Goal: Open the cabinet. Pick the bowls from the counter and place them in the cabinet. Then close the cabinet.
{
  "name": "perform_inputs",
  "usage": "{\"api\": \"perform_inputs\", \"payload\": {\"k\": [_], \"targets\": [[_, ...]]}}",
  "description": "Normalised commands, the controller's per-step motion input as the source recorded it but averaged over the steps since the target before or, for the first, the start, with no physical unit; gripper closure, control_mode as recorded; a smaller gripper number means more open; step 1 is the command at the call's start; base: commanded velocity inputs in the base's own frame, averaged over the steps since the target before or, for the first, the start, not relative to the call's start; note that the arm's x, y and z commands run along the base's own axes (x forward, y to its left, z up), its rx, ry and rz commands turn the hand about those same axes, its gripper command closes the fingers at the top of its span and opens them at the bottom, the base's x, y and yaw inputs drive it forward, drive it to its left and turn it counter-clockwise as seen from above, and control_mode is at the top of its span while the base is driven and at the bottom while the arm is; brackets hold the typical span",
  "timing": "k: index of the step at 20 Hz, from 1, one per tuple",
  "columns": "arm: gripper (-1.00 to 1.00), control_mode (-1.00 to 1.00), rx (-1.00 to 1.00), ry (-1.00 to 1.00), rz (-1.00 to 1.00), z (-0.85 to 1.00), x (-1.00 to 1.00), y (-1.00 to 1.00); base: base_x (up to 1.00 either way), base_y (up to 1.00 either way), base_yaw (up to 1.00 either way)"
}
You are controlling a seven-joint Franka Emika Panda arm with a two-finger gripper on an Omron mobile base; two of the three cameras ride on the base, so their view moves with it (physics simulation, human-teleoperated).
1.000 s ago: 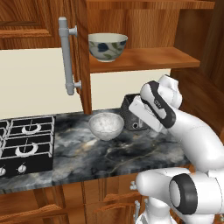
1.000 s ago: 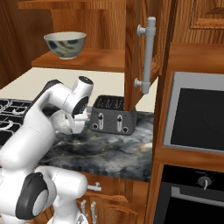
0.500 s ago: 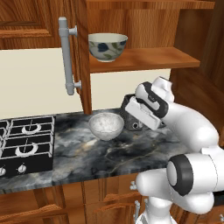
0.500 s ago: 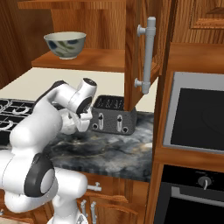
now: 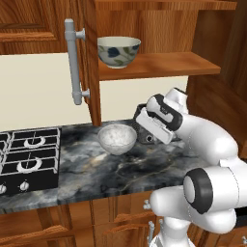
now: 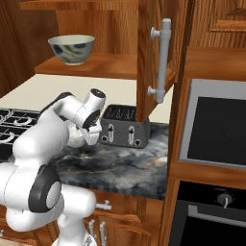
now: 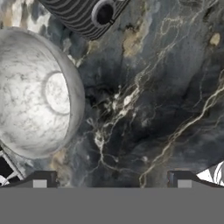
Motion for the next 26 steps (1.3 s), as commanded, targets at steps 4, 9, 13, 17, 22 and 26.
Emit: {"api": "perform_inputs", "payload": {"k": [4, 9, 13, 17, 22, 26], "targets": [[-1.0, -1.0, -0.01, -0.15, -0.04, -0.2, 0.0, 0.19, 0.0, 0.0, 0.0], [-1.0, -1.0, 0.0, -0.02, -0.02, -0.22, 0.0, 0.1, 0.0, 0.0, 0.0], [-1.0, -1.0, 0.0, -0.01, -0.02, -0.21, 0.18, 0.02, 0.0, 0.0, 0.0], [-1.0, -1.0, 0.0, 0.0, 0.0, -0.07, 0.31, 0.0, 0.0, 0.0, 0.0], [-1.0, -1.0, 0.0, 0.0, -0.02, 0.0, 0.4, 0.02, 0.0, 0.0, 0.0], [-1.0, -1.0, 0.0, 0.0, -0.01, -0.01, 0.35, 0.01, 0.0, 0.0, 0.0]]}}
